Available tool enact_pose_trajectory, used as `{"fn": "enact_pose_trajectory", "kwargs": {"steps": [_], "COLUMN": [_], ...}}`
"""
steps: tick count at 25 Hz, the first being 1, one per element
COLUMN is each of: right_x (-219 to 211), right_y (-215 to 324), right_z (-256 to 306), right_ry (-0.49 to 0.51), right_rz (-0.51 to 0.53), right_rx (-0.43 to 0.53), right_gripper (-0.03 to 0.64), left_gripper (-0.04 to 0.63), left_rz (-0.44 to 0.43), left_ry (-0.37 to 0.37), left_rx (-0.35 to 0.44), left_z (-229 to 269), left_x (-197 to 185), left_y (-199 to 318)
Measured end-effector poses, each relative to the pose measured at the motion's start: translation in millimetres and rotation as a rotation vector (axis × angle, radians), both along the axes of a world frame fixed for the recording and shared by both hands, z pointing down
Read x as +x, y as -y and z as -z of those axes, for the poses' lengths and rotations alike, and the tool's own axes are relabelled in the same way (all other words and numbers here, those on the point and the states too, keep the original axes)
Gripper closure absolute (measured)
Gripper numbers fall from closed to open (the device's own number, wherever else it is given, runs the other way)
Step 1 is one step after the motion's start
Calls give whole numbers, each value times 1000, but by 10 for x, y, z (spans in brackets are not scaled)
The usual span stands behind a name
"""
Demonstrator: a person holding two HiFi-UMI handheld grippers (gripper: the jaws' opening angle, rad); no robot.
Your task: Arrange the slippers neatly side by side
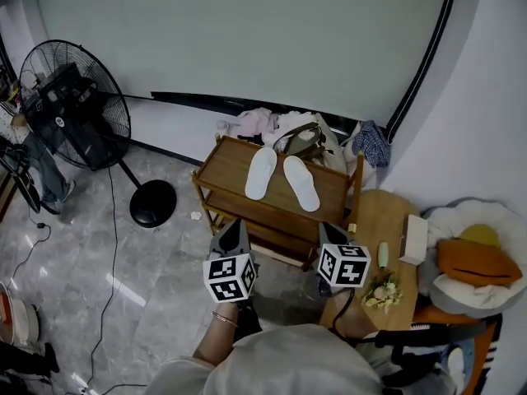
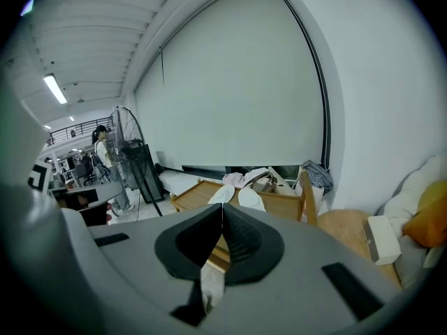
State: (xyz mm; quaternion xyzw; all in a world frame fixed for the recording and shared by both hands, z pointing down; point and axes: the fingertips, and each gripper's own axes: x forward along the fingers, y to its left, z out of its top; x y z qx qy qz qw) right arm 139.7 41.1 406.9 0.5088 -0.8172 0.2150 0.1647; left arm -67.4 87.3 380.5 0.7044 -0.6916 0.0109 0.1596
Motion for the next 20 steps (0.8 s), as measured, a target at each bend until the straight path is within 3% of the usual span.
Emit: {"fn": "enact_pose_trajectory", "kwargs": {"steps": [20], "right_x": [-722], "right_y": [1180], "right_z": [119], "right_ry": [-15], "right_rz": [-124], "right_rx": [-7], "right_gripper": [583], "left_gripper": [578], "left_rz": [-147], "left_ry": [0], "left_rx": [-3], "left_z": [79], "left_x": [-728], "left_y": [1499]}}
